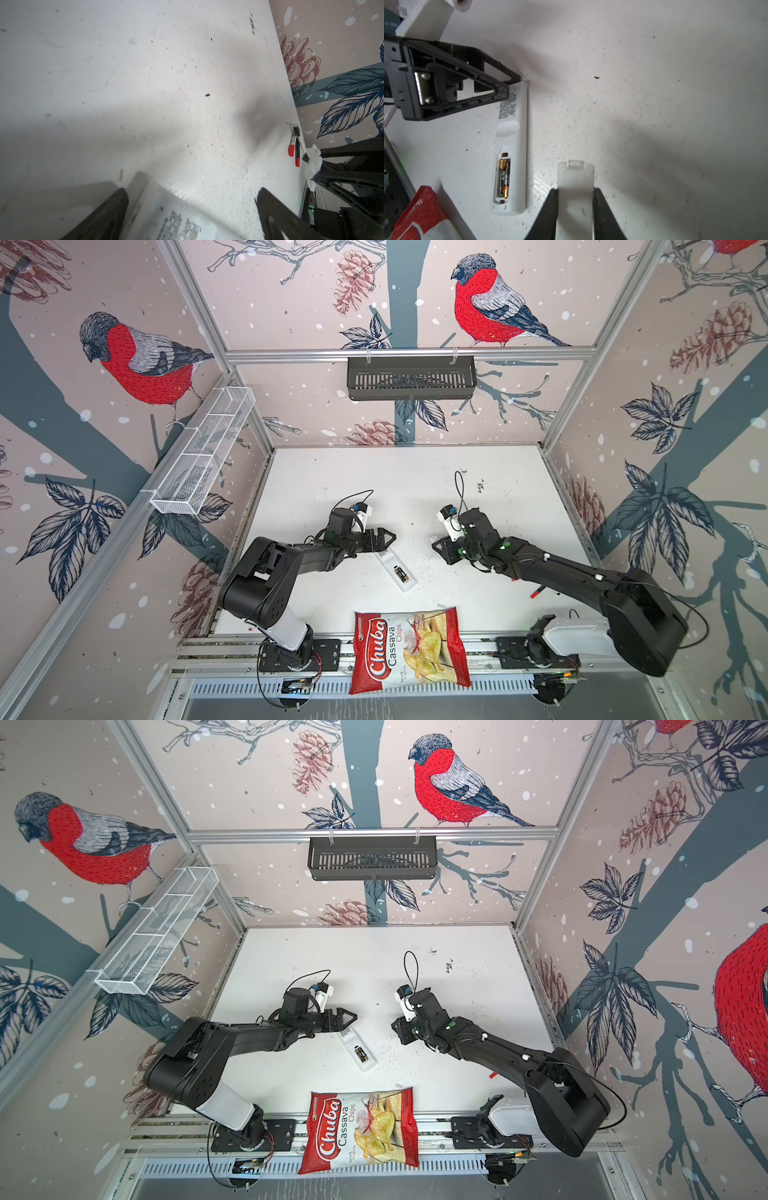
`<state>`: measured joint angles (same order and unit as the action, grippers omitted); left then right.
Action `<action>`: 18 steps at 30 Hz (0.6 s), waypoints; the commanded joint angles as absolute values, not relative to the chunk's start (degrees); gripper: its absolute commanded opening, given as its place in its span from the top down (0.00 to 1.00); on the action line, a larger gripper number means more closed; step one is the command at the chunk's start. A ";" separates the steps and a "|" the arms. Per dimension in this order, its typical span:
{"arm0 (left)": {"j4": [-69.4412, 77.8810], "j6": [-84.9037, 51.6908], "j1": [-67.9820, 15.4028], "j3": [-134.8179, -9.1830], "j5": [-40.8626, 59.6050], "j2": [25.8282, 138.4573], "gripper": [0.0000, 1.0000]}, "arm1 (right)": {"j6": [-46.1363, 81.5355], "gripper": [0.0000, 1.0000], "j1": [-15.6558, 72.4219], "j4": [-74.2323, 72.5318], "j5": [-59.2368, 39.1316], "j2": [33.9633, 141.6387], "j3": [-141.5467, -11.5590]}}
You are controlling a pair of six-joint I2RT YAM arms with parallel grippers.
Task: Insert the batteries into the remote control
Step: 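Carry the cover to the remote and lay it over the battery compartment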
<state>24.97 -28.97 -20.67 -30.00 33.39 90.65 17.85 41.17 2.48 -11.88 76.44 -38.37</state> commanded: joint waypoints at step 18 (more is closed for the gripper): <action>12.47 -32.89 -17.72 -24.68 24.14 74.37 0.03 | 14.07 0.74 55.25 4.22 -12.61 91.12 -48.74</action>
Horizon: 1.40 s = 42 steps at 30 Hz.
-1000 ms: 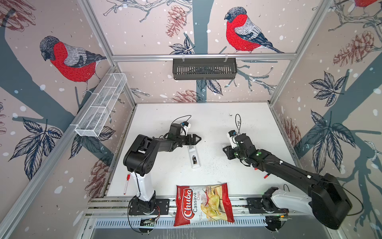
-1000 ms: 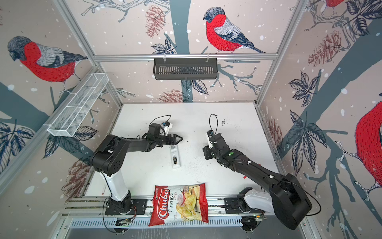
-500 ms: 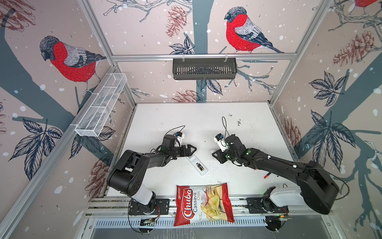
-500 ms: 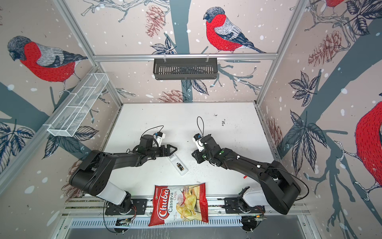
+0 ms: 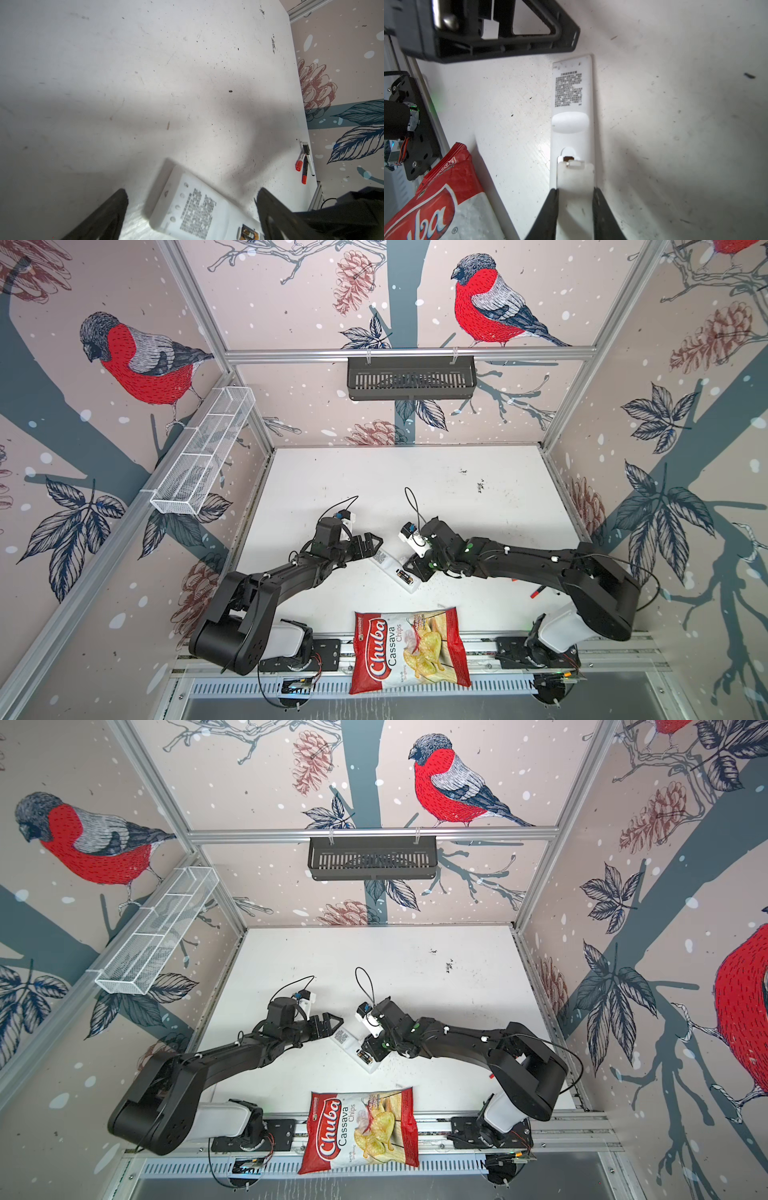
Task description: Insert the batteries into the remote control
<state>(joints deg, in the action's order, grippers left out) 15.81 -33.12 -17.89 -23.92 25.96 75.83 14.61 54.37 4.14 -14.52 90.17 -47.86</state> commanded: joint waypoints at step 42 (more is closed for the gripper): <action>6.07 -30.60 -16.53 -27.15 23.82 70.85 0.03 | 17.13 0.75 61.73 3.78 -1.37 93.21 -48.71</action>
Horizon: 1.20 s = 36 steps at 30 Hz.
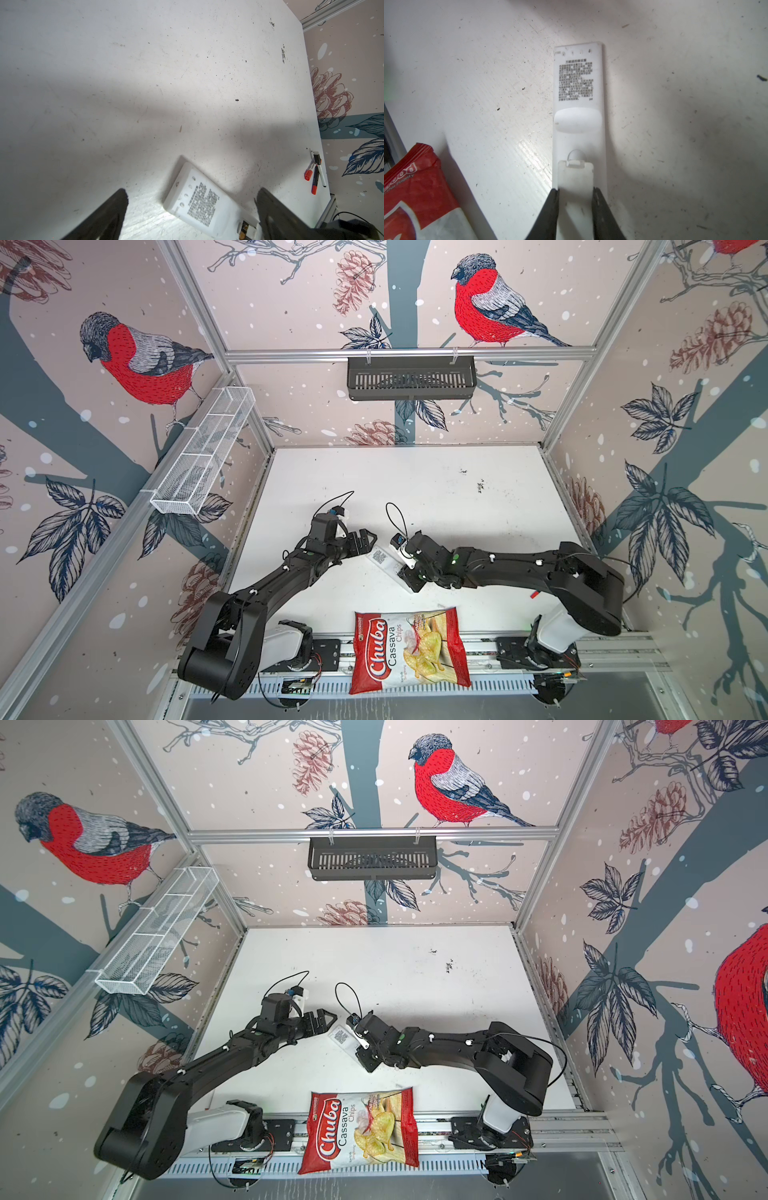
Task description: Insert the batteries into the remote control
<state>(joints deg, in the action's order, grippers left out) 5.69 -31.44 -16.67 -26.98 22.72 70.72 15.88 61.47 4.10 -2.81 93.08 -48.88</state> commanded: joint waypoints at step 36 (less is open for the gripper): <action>5.58 -35.76 -25.05 -17.34 26.88 56.04 0.03 | 25.17 0.58 59.41 8.22 -8.71 89.11 -49.95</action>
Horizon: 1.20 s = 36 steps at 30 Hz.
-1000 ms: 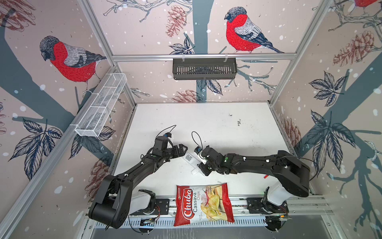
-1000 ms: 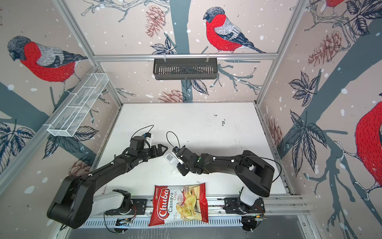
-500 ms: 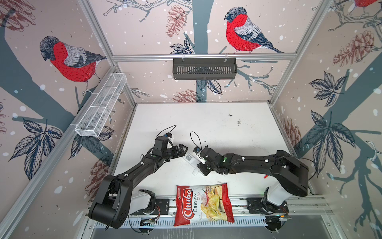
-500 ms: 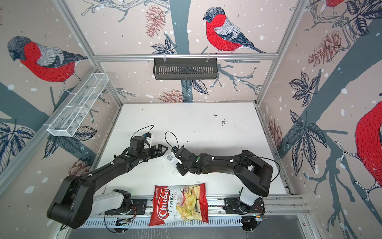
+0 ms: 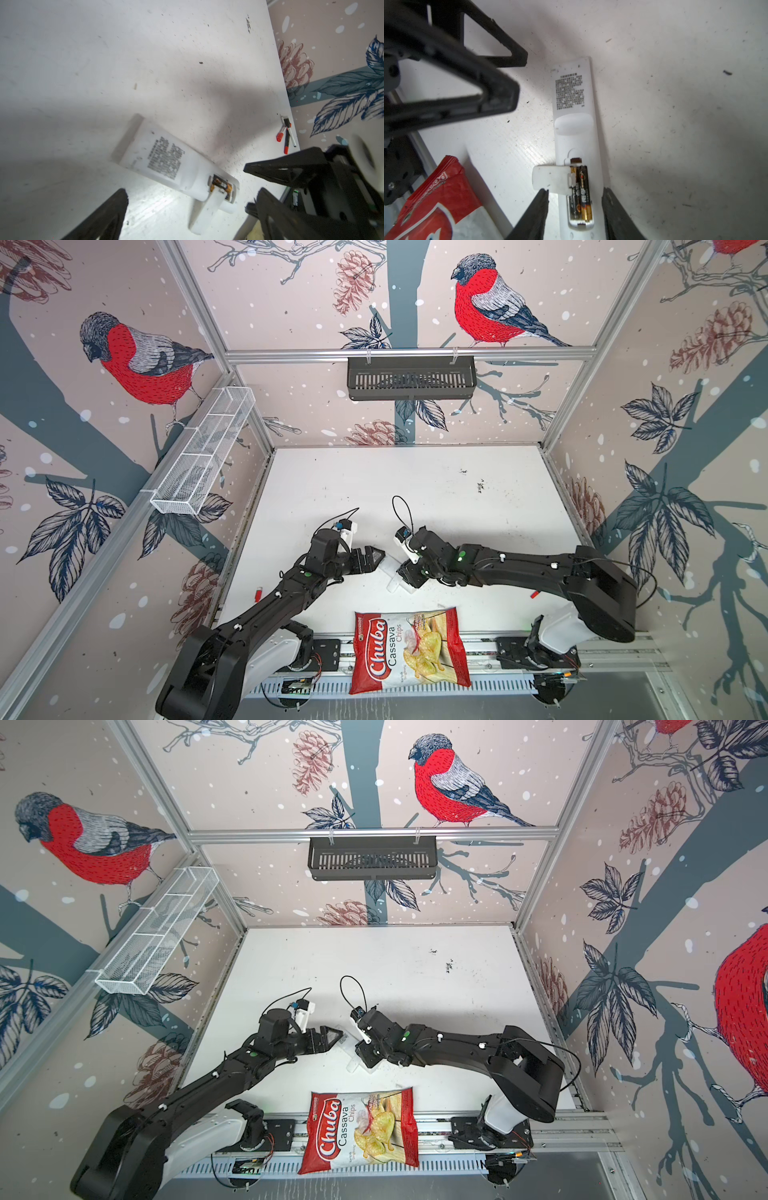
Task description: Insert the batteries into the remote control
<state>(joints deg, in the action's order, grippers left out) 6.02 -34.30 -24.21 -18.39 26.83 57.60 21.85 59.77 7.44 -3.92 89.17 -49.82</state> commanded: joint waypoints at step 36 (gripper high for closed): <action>1.24 -38.71 -22.38 -15.39 17.10 38.65 0.03 | 22.50 0.60 56.88 10.17 -7.82 99.98 -61.64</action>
